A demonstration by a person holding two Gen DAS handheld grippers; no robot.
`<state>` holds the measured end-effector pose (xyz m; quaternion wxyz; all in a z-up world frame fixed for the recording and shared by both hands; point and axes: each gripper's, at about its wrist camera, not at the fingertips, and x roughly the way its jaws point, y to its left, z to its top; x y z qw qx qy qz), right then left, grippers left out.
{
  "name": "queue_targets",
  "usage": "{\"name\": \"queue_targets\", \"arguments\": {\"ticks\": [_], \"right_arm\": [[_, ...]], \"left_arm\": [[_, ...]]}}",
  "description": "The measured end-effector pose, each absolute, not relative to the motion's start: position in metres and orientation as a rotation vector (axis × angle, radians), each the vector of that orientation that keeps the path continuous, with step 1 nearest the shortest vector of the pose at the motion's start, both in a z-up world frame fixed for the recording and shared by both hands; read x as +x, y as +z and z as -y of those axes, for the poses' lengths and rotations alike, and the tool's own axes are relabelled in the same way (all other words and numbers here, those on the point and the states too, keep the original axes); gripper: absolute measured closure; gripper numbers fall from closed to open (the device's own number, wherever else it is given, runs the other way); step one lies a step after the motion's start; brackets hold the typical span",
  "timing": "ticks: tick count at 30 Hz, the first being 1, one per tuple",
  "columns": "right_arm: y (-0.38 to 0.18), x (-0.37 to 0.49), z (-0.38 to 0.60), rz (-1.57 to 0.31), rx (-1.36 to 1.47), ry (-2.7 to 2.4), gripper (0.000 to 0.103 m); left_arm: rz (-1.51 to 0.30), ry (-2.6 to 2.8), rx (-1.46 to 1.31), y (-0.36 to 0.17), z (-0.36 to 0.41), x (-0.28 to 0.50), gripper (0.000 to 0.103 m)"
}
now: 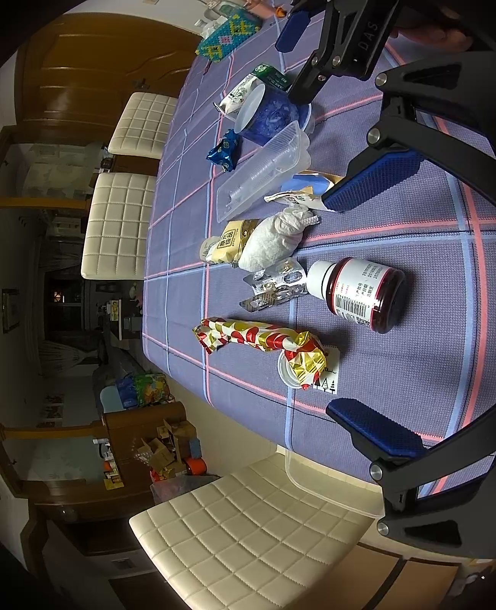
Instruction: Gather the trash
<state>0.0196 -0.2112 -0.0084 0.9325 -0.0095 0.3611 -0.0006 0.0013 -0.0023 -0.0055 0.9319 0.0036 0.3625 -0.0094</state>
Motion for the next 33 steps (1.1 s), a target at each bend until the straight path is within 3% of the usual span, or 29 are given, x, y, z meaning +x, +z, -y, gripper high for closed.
{"name": "queue_targets", "arguments": {"ticks": [33], "right_arm": [[-0.0092, 0.0207, 0.2118, -0.743, -0.017, -0.001, 0.003]], "left_arm": [[-0.754, -0.024, 0.002, -0.0101, 0.0069, 0.0018, 0.007]]}}
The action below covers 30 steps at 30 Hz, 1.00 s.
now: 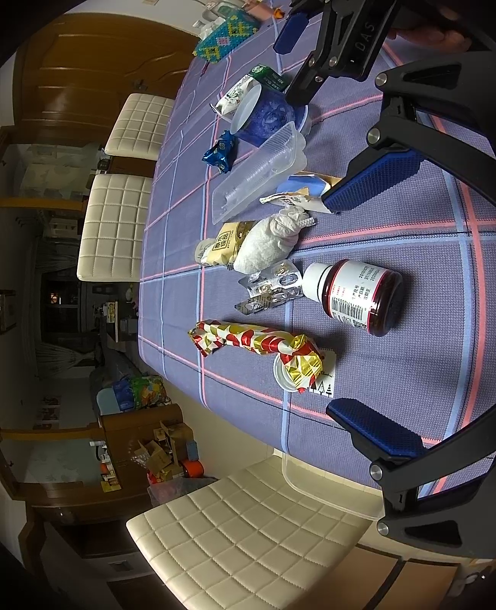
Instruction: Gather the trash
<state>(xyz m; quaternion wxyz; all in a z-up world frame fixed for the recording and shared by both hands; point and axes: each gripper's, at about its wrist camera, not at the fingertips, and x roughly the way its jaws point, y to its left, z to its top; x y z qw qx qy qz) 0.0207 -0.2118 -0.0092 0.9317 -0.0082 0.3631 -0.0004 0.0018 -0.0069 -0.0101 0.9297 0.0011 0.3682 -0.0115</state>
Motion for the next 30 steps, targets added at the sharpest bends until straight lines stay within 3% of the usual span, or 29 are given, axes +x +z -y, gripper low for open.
{"name": "queue_targets", "arguments": {"ticks": [30], "right_arm": [[-0.039, 0.041, 0.233, -0.824, 0.057, -0.045, 0.003]], "left_arm": [[-0.872, -0.040, -0.002, -0.047, 0.000, 0.014, 0.009]]}}
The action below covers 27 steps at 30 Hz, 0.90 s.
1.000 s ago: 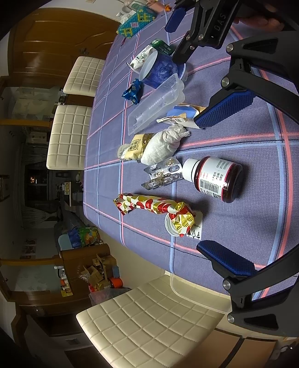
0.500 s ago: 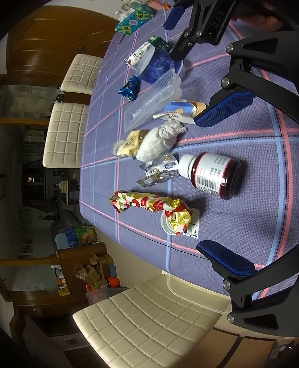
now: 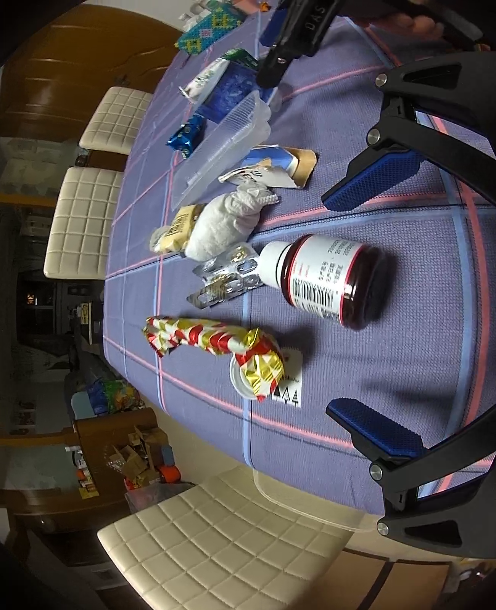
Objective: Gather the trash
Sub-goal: 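Drop the medicine bottle with the left tool while the right tool drops the blue tin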
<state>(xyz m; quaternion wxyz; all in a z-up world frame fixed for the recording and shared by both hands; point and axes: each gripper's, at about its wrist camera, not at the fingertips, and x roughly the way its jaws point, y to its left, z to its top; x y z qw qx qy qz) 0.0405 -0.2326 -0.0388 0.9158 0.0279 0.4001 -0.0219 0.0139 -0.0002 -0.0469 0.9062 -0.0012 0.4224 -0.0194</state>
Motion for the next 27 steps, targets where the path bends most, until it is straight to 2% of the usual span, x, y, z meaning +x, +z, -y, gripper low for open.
{"name": "queue_targets", "arguments": {"ticks": [1, 2, 3, 6, 20, 21, 22, 23, 27], "right_arm": [[-0.040, 0.042, 0.234, -0.826, 0.060, -0.048, 0.003], [-0.040, 0.044, 0.235, -0.828, 0.063, -0.051, 0.003], [-0.040, 0.045, 0.237, -0.829, 0.065, -0.053, 0.003], [-0.037, 0.053, 0.243, -0.816, 0.079, -0.068, 0.003], [-0.043, 0.095, 0.241, -0.835, 0.137, -0.027, 0.003], [-0.043, 0.097, 0.240, -0.831, 0.131, -0.029, 0.005], [-0.044, 0.097, 0.240, -0.825, 0.133, -0.021, 0.019], [-0.044, 0.096, 0.238, -0.826, 0.132, -0.014, 0.026], [-0.036, 0.085, 0.231, -0.763, 0.058, -0.053, 0.027]], "left_arm": [[-0.878, -0.048, -0.005, -0.048, 0.001, 0.015, 0.011], [-0.884, -0.055, -0.009, -0.050, 0.002, 0.016, 0.023], [-0.899, -0.066, -0.015, -0.052, 0.002, 0.018, 0.029], [-0.917, -0.086, -0.022, -0.056, 0.004, 0.022, 0.055], [-0.888, -0.105, -0.065, -0.044, 0.004, 0.040, 0.058], [-0.885, -0.102, -0.066, -0.043, 0.004, 0.041, 0.058], [-0.883, -0.101, -0.067, -0.042, 0.003, 0.042, 0.058], [-0.880, -0.100, -0.069, -0.040, 0.003, 0.043, 0.058], [-0.858, -0.104, -0.071, -0.033, 0.002, 0.043, 0.059]]}}
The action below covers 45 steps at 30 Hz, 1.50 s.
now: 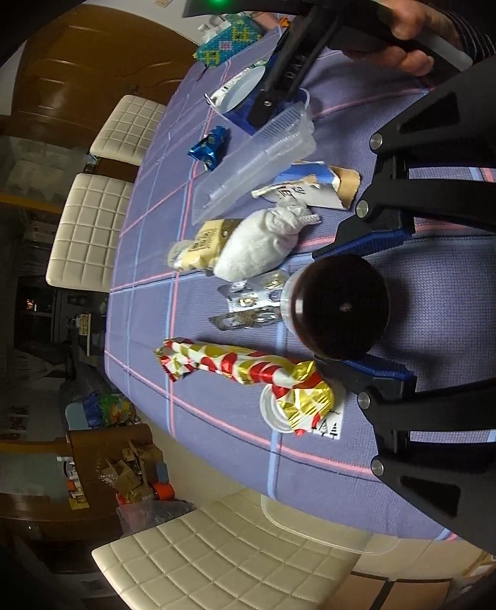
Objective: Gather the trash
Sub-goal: 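Drop the medicine bottle with the left tool while the right tool drops the blue tin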
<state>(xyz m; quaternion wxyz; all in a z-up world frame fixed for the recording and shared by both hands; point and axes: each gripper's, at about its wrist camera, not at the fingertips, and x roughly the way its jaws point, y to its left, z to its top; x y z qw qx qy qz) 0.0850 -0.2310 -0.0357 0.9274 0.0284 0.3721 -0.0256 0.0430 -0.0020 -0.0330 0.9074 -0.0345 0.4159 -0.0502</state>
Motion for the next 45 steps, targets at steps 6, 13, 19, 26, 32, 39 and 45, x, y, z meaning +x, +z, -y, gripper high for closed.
{"name": "queue_targets", "arguments": {"ticks": [6, 13, 19, 26, 32, 39, 45], "right_arm": [[-0.006, 0.065, 0.216, -0.658, -0.003, -0.011, 0.026], [0.010, 0.068, 0.163, -0.662, -0.041, 0.147, 0.026], [0.013, 0.076, 0.098, -0.672, -0.109, 0.270, 0.026], [0.024, 0.074, 0.030, -0.642, -0.184, 0.367, 0.026], [0.039, 0.070, -0.015, -0.602, -0.230, 0.435, 0.026], [0.025, 0.084, -0.065, -0.664, -0.254, 0.503, 0.026], [0.015, 0.087, -0.096, -0.673, -0.289, 0.524, 0.026]], "left_arm": [[-0.790, -0.092, -0.069, -0.010, -0.008, 0.034, 0.059], [-0.726, 0.027, -0.077, 0.007, -0.054, 0.031, 0.059], [-0.716, 0.112, -0.121, 0.005, -0.104, 0.030, 0.059], [-0.730, 0.213, -0.170, -0.004, -0.157, 0.028, 0.059], [-0.753, 0.306, -0.175, -0.020, -0.199, 0.031, 0.059], [-0.788, 0.377, -0.195, -0.039, -0.235, 0.040, 0.059], [-0.826, 0.376, -0.230, -0.056, -0.255, 0.051, 0.052]]}}
